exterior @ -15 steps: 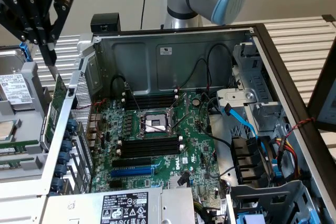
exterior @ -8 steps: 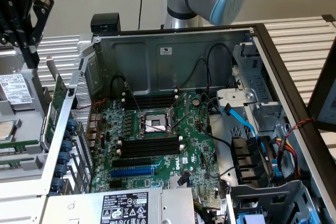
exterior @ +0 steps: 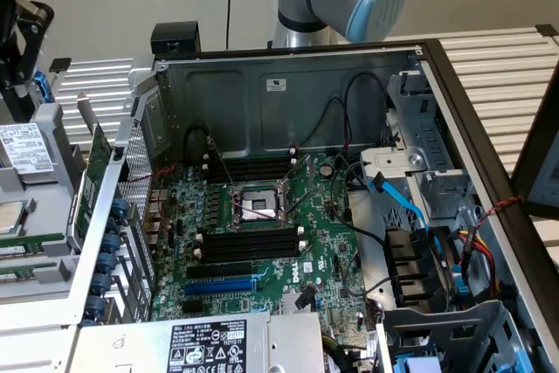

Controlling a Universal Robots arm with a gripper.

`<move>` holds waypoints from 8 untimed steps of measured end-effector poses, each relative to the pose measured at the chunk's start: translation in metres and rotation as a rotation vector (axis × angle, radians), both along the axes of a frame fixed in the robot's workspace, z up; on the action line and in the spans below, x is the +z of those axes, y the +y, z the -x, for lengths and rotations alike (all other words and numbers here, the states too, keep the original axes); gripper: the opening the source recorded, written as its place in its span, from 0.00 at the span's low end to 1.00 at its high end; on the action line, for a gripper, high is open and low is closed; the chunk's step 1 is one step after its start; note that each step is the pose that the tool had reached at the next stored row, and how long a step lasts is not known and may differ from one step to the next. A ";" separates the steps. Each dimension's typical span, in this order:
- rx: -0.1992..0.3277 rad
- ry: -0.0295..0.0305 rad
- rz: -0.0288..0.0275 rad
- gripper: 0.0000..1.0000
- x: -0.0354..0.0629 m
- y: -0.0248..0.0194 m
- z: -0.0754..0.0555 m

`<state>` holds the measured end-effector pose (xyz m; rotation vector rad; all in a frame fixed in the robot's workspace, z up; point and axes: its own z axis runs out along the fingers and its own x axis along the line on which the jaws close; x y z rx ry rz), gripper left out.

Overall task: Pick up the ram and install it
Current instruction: 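Reach for the ram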

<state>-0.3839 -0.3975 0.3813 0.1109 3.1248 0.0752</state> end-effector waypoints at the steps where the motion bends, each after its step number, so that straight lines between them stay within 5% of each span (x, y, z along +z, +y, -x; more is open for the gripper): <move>1: 0.000 0.0008 0.0000 0.10 -0.0013 0.0004 0.005; 4: 0.000 0.0063 0.0000 0.10 -0.0042 0.0015 0.018; 8: 0.000 0.0251 -0.0001 0.10 -0.0062 0.0023 0.034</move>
